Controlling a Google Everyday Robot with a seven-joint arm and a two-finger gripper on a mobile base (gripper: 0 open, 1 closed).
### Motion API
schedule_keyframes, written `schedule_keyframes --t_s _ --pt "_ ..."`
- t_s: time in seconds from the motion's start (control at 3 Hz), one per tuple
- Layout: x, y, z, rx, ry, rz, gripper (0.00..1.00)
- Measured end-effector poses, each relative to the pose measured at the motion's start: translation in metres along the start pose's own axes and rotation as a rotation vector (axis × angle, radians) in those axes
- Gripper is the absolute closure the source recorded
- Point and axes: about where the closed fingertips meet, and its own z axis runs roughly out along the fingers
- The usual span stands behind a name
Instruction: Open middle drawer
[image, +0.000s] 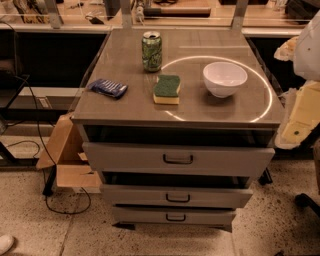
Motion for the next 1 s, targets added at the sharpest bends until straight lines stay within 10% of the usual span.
schedule_keyframes --t_s 0.67,1.0 --pt "-0.005 0.007 0.015 0.010 -0.007 -0.002 0.00" --pt "-0.022 0.028 0.074 -0.035 -0.015 -0.004 0.00"
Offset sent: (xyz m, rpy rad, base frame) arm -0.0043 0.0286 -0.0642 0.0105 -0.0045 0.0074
